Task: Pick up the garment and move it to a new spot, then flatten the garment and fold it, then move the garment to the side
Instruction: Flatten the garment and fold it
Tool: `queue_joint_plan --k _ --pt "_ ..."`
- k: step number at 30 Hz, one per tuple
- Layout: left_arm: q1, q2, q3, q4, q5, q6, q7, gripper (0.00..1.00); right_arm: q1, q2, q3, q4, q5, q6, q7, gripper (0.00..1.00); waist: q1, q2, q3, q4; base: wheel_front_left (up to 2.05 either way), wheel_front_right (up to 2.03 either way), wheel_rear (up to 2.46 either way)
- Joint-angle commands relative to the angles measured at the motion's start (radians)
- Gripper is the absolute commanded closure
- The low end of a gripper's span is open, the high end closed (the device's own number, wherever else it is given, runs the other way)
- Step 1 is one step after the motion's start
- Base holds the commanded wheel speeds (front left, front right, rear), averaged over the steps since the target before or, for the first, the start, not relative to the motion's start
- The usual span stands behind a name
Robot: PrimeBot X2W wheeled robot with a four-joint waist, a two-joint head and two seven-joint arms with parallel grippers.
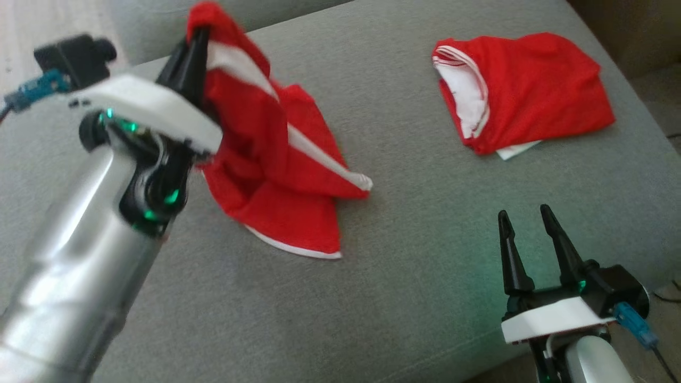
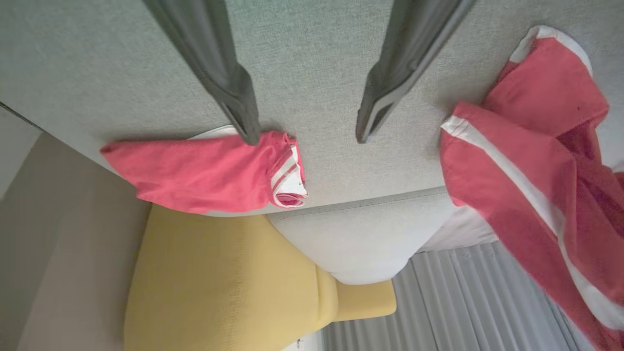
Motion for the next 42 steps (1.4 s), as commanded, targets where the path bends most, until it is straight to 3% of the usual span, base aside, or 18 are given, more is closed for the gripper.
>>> queue_joint_plan --k 1,9,16,20,26,29,36,37,38,39,42 --pt "-0.079 0.021 0.046 -0.019 0.019 -0.007 -0.018 1.00 -0.022 -0.005 0.021 -0.026 0.005 0.007 -0.009 0.00 -0.0001 0.0000 -0.004 -0.012 0.00 0.00 0.00" --pt "-0.140 -0.061 0.005 -0.029 0.042 -0.085 -0.074 1.00 -0.012 -0.005 0.000 -0.025 -0.005 0.007 -0.009 0.00 -0.0001 0.0000 -0.026 -0.005 0.00 0.00 0.00" --pt "0.129 -0.077 -0.128 -0.186 0.041 -0.123 -0.107 1.00 0.013 -0.005 -0.005 -0.025 -0.013 0.007 -0.009 0.00 -0.0001 0.0000 -0.056 0.053 0.00 0.00 0.00" --pt "0.338 -0.022 -0.210 -0.278 0.069 -0.088 -0.131 1.00 0.026 -0.005 -0.017 -0.027 -0.023 0.007 -0.009 0.00 -0.0001 0.0000 -0.067 0.104 0.00 0.00 0.00" --pt "0.602 0.030 -0.230 -0.341 0.047 -0.021 -0.222 1.00 0.040 -0.005 -0.027 -0.026 -0.039 0.007 -0.009 0.00 -0.0001 0.0000 -0.084 0.172 0.00 0.00 0.00" --pt "0.679 0.058 -0.226 -0.315 0.055 0.006 -0.264 1.00 0.046 -0.005 -0.027 -0.025 -0.043 0.007 -0.009 0.00 -0.0001 0.0000 -0.095 0.201 0.00 0.00 0.00" --pt "0.749 0.068 -0.211 -0.178 0.059 0.019 -0.327 1.00 0.061 -0.005 -0.021 -0.021 -0.051 0.007 -0.009 0.00 -0.0001 0.0000 -0.112 0.228 0.00 0.00 0.00" --pt "0.751 0.067 -0.213 -0.158 0.063 0.020 -0.332 0.84 0.062 -0.005 -0.019 -0.021 -0.051 0.007 -0.009 0.00 -0.0001 0.0000 -0.113 0.228 0.00 0.00 0.00" --pt "0.753 0.067 -0.214 -0.141 0.065 0.022 -0.332 0.54 0.062 -0.005 -0.017 -0.021 -0.051 0.007 -0.009 0.00 -0.0001 0.0000 -0.115 0.228 0.00 0.00 0.00" --pt "0.753 0.071 -0.216 -0.131 0.067 0.025 -0.329 0.00 0.062 -0.005 -0.014 -0.021 -0.052 0.007 -0.009 0.00 -0.0001 0.0000 -0.116 0.226 0.00 0.00 0.00" --pt "0.755 0.103 -0.221 -0.127 0.072 0.057 -0.290 0.00 0.062 -0.005 -0.012 -0.021 -0.054 0.007 -0.009 0.00 -0.0001 0.0000 -0.118 0.215 0.00 0.00 0.00"
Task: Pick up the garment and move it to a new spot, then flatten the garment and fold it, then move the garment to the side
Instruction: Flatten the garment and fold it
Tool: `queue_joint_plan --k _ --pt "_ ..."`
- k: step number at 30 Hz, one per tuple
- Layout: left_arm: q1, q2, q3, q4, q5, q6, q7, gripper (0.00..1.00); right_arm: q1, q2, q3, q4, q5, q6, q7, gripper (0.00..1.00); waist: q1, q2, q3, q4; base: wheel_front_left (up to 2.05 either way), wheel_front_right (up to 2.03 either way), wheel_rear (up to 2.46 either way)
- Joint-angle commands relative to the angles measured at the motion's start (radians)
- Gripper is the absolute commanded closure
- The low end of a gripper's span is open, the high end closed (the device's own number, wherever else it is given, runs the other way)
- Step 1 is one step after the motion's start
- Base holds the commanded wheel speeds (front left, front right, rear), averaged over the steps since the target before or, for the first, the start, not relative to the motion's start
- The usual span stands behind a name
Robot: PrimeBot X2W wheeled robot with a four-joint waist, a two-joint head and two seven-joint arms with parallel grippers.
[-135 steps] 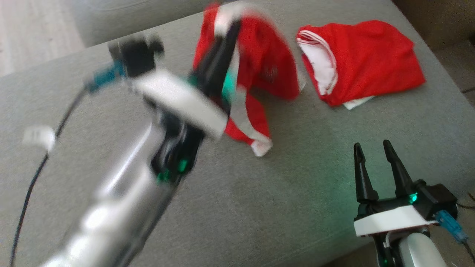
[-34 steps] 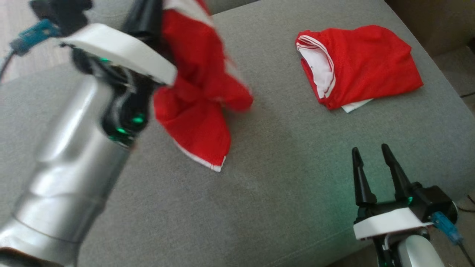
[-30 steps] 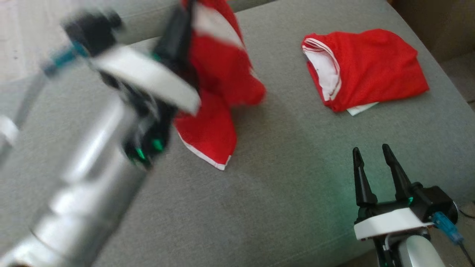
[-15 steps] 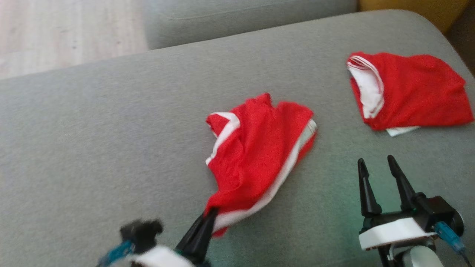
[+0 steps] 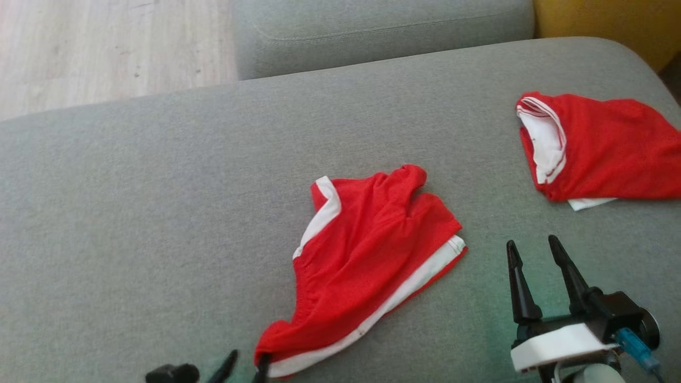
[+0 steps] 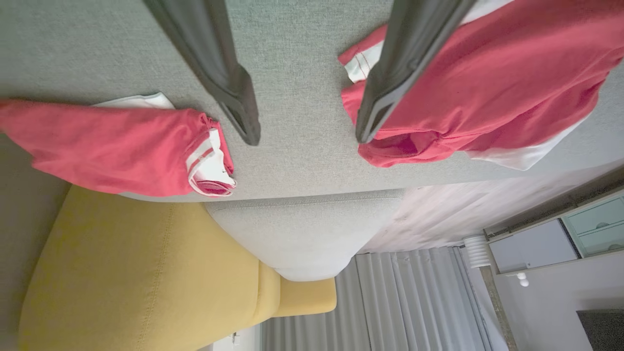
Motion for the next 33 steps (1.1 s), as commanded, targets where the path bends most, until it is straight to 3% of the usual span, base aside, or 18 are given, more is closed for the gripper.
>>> queue_joint_plan --k 1,3,5,8,11,18,25,26,27,29,33 --pt "-0.029 0.057 0.026 -0.034 0.032 0.029 0.018 0.00 -0.018 -0.006 0.022 -0.028 -0.006 0.007 -0.009 0.00 0.0000 0.0000 0.000 -0.009 0.00 0.00 0.00" --pt "-0.044 0.093 0.029 -0.088 0.059 0.067 0.040 0.00 -0.016 -0.006 0.019 -0.030 -0.007 0.007 -0.009 0.00 0.0000 0.0000 0.004 -0.016 0.00 0.00 0.00" --pt "-0.067 0.095 0.058 -0.173 0.053 0.074 0.028 0.00 -0.015 -0.006 0.017 -0.033 -0.006 0.007 -0.009 0.00 0.0000 0.0000 0.013 -0.023 0.00 0.00 0.00" --pt "-0.125 0.076 0.079 -0.253 0.043 0.071 0.042 0.00 -0.022 -0.006 0.023 -0.035 -0.005 0.007 -0.009 0.00 0.0000 0.0000 0.029 -0.037 0.00 0.00 0.00" --pt "-0.221 0.053 0.079 -0.247 0.093 0.094 0.056 0.00 -0.036 -0.006 0.030 -0.036 -0.003 0.007 -0.009 0.00 0.0000 0.0000 0.050 -0.058 0.00 0.00 0.00" --pt "-0.420 -0.066 0.030 -0.033 0.094 0.025 0.141 0.00 -0.063 -0.006 0.041 -0.035 0.001 0.007 -0.009 0.00 0.0000 0.0000 0.090 -0.109 0.00 0.00 0.00" --pt "-0.545 -0.097 -0.002 0.221 0.138 0.000 0.185 0.00 -0.077 -0.006 0.045 -0.036 0.010 0.007 -0.009 0.00 0.0000 0.0000 0.114 -0.164 0.00 0.00 0.00" --pt "-0.552 -0.103 -0.005 0.243 0.134 -0.007 0.194 0.15 -0.077 -0.006 0.046 -0.036 0.011 0.007 -0.009 0.00 0.0000 0.0000 0.117 -0.170 0.00 0.00 0.00" --pt "-0.559 -0.106 -0.014 0.264 0.132 -0.018 0.209 1.00 -0.078 -0.006 0.046 -0.036 0.013 0.007 -0.009 0.00 0.0000 0.0000 0.120 -0.175 0.00 0.00 0.00" --pt "-0.582 -0.108 -0.030 0.301 0.134 -0.046 0.230 1.00 -0.080 -0.006 0.046 -0.039 0.020 0.007 -0.009 0.00 0.0000 0.0000 0.133 -0.192 0.00 0.00 0.00" --pt "-0.630 -0.112 0.004 0.338 0.143 -0.038 0.183 1.00 -0.084 -0.006 0.046 -0.041 0.026 0.007 -0.009 0.00 0.0000 0.0000 0.149 -0.203 0.00 0.00 0.00"
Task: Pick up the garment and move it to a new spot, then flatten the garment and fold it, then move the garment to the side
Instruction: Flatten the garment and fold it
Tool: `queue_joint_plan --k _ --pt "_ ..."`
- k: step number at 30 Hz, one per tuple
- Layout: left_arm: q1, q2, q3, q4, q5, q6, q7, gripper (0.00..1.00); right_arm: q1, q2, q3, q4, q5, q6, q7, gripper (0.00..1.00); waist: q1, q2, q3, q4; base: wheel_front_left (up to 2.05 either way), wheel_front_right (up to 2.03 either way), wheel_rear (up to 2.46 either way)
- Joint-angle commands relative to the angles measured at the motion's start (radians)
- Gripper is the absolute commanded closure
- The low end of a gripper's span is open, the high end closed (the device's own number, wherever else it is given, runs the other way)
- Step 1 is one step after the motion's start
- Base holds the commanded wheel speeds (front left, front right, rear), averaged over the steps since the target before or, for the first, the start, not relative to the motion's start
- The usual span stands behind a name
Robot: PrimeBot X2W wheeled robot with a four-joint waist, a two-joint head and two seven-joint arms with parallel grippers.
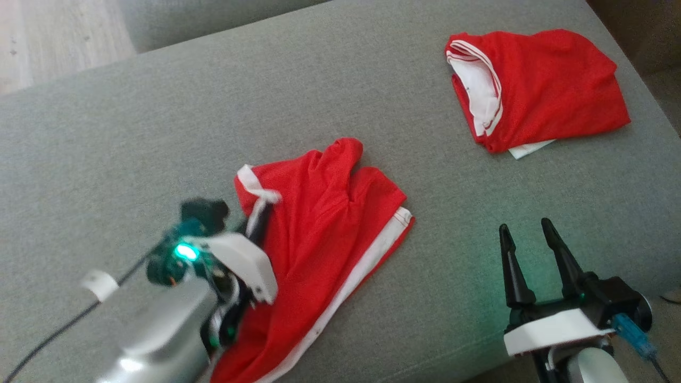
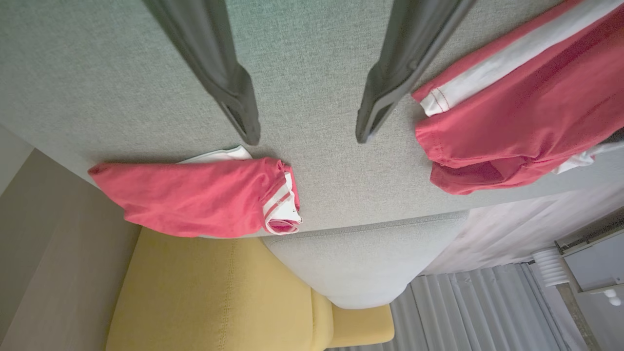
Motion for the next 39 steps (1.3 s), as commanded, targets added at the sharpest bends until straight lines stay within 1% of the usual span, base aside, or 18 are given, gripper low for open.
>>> queue_joint_plan --k 1,3,5,7,10,15,17,20,25,27,28,29,30,33,35,37,39 --pt "-0.090 0.016 0.067 -0.011 0.010 0.009 -0.033 1.00 -0.041 -0.006 0.024 -0.036 0.008 0.007 -0.009 0.00 -0.0001 0.0000 0.010 -0.008 0.00 0.00 0.00" --pt "-0.123 0.022 0.100 0.011 0.014 0.025 -0.070 1.00 -0.046 -0.006 0.026 -0.036 0.009 0.007 -0.009 0.00 -0.0001 0.0000 0.019 -0.014 0.00 0.00 0.00" --pt "-0.141 0.029 0.116 0.025 0.015 0.028 -0.084 1.00 -0.049 -0.006 0.027 -0.036 0.008 0.007 -0.009 0.00 -0.0001 0.0000 0.022 -0.016 0.00 0.00 0.00" --pt "-0.187 0.052 0.145 0.064 0.026 0.032 -0.117 1.00 -0.056 -0.006 0.028 -0.035 0.004 0.007 -0.009 0.00 -0.0001 0.0000 0.029 -0.022 0.00 0.00 0.00" --pt "-0.249 0.091 0.179 0.138 0.031 0.019 -0.141 1.00 -0.068 -0.006 0.034 -0.032 -0.005 0.007 -0.009 0.00 -0.0001 0.0000 0.035 -0.034 0.00 0.00 0.00" --pt "-0.312 0.151 0.190 0.268 0.053 -0.013 -0.162 1.00 -0.085 -0.006 0.044 -0.032 -0.002 0.007 -0.009 0.00 -0.0001 0.0000 0.038 -0.059 0.00 0.00 0.00" --pt "-0.325 0.159 0.198 0.313 0.051 -0.025 -0.178 1.00 -0.085 -0.006 0.047 -0.032 0.001 0.007 -0.009 0.00 -0.0001 0.0000 0.039 -0.064 0.00 0.00 0.00" --pt "-0.347 0.165 0.209 0.371 0.052 -0.028 -0.204 1.00 -0.085 -0.006 0.047 -0.030 0.005 0.007 -0.009 0.00 -0.0001 0.0000 0.039 -0.065 0.00 0.00 0.00" --pt "-0.371 0.178 0.220 0.444 0.062 -0.017 -0.245 1.00 -0.087 -0.006 0.039 -0.030 0.006 0.007 -0.009 0.00 -0.0001 0.0000 0.034 -0.057 0.00 0.00 0.00" --pt "-0.369 0.167 0.227 0.463 0.048 -0.032 -0.251 1.00 -0.086 -0.006 0.034 -0.030 0.007 0.007 -0.009 0.00 -0.0001 0.0000 0.030 -0.048 0.00 0.00 0.00" --pt "-0.370 0.161 0.225 0.470 0.047 -0.039 -0.253 0.81 -0.085 -0.006 0.033 -0.030 0.007 0.007 -0.009 0.00 -0.0001 0.0000 0.027 -0.042 0.00 0.00 0.00" --pt "-0.372 0.158 0.222 0.473 0.052 -0.044 -0.261 0.20 -0.084 -0.006 0.032 -0.030 0.007 0.007 -0.009 0.00 -0.0001 0.0000 0.024 -0.035 0.00 0.00 0.00" --pt "-0.373 0.155 0.225 0.477 0.052 -0.044 -0.270 0.00 -0.083 -0.006 0.032 -0.029 0.006 0.007 -0.009 0.00 -0.0001 0.0000 0.020 -0.029 0.00 0.00 0.00" --pt "-0.372 0.143 0.241 0.463 0.053 -0.052 -0.297 0.00 -0.079 -0.006 0.028 -0.030 0.004 0.007 -0.009 0.00 -0.0001 0.0000 0.004 -0.006 0.00 0.00 0.00" --pt "-0.359 0.136 0.259 0.421 0.054 -0.065 -0.308 0.00 -0.074 -0.006 0.020 -0.034 0.001 0.007 -0.009 0.00 -0.0001 0.0000 -0.011 0.012 0.00 0.00 0.00" --pt "-0.332 0.135 0.295 0.345 0.065 -0.069 -0.312 0.00 -0.069 -0.006 0.008 -0.040 -0.006 0.007 -0.009 0.00 -0.0001 0.0000 -0.027 0.033 0.00 0.00 0.00" --pt "-0.278 0.137 0.363 0.218 0.094 -0.060 -0.313 0.00 -0.063 -0.006 -0.009 -0.051 -0.012 0.007 -0.009 0.00 -0.0001 0.0000 -0.043 0.058 0.00 0.00 0.00"
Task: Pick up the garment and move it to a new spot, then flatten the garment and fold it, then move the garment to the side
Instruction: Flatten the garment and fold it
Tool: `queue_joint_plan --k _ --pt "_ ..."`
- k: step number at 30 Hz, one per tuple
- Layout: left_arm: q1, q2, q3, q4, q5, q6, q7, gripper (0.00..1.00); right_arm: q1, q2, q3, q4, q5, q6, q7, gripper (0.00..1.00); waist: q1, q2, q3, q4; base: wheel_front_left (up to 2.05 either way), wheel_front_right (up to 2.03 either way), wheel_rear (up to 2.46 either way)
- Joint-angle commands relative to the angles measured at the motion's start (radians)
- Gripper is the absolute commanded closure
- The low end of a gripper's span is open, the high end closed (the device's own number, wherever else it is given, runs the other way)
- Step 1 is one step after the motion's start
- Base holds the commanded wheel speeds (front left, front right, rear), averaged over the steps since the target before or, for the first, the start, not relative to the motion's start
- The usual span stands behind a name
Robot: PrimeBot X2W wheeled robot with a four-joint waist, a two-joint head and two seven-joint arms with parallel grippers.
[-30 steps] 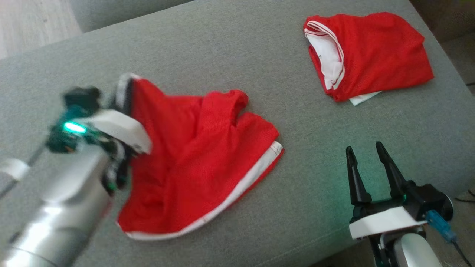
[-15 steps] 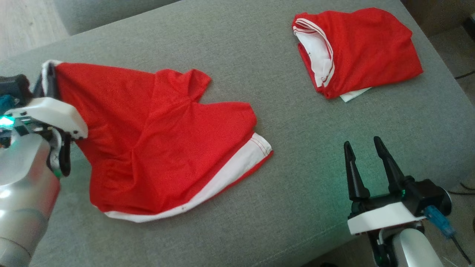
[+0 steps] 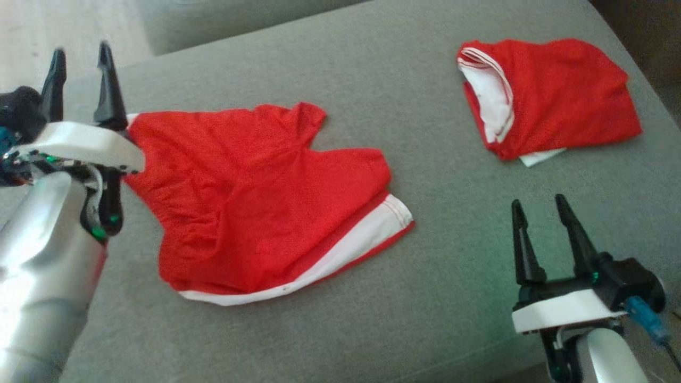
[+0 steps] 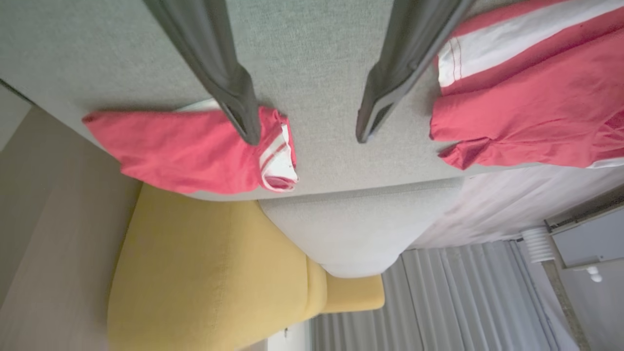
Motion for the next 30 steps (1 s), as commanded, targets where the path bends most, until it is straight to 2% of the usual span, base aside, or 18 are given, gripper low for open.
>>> queue_joint_plan --k 1,6,8,14,17,21,30 --pt "0.050 0.038 0.094 -0.130 0.038 0.014 -0.012 0.00 -0.005 -0.005 0.004 -0.044 -0.013 0.007 -0.009 0.00 0.0000 0.0000 -0.035 0.044 0.00 0.00 0.00" --pt "0.332 0.000 0.214 -0.443 0.134 0.054 -0.012 0.00 0.022 -0.005 -0.037 -0.060 -0.034 0.007 -0.009 0.00 0.0000 0.0000 -0.080 0.116 0.00 0.00 0.00" --pt "0.447 -0.028 0.233 -0.537 0.174 0.054 -0.012 0.00 0.034 -0.005 -0.060 -0.062 -0.041 0.007 -0.009 0.00 0.0000 0.0000 -0.093 0.147 0.00 0.00 0.00" --pt "0.671 -0.101 0.300 -0.678 0.291 0.055 -0.012 0.00 0.054 -0.005 -0.086 -0.053 -0.062 0.007 -0.009 0.00 0.0000 0.0000 -0.117 0.211 0.00 0.00 0.00" --pt "0.763 -0.140 0.325 -0.705 0.395 0.051 -0.012 0.00 0.066 -0.005 -0.088 -0.038 -0.073 0.007 -0.009 0.00 0.0000 0.0000 -0.126 0.244 0.00 0.00 0.00" --pt "0.856 -0.188 0.339 -0.678 0.490 0.011 -0.012 0.00 0.086 -0.005 -0.073 -0.016 -0.079 0.007 -0.009 0.00 0.0000 0.0000 -0.142 0.280 0.00 0.00 0.00" --pt "0.948 -0.288 0.450 -0.574 0.557 -0.065 -0.013 0.00 0.111 -0.005 -0.017 0.016 -0.056 0.007 -0.009 0.00 0.0000 0.0000 -0.170 0.315 0.00 0.00 0.00"
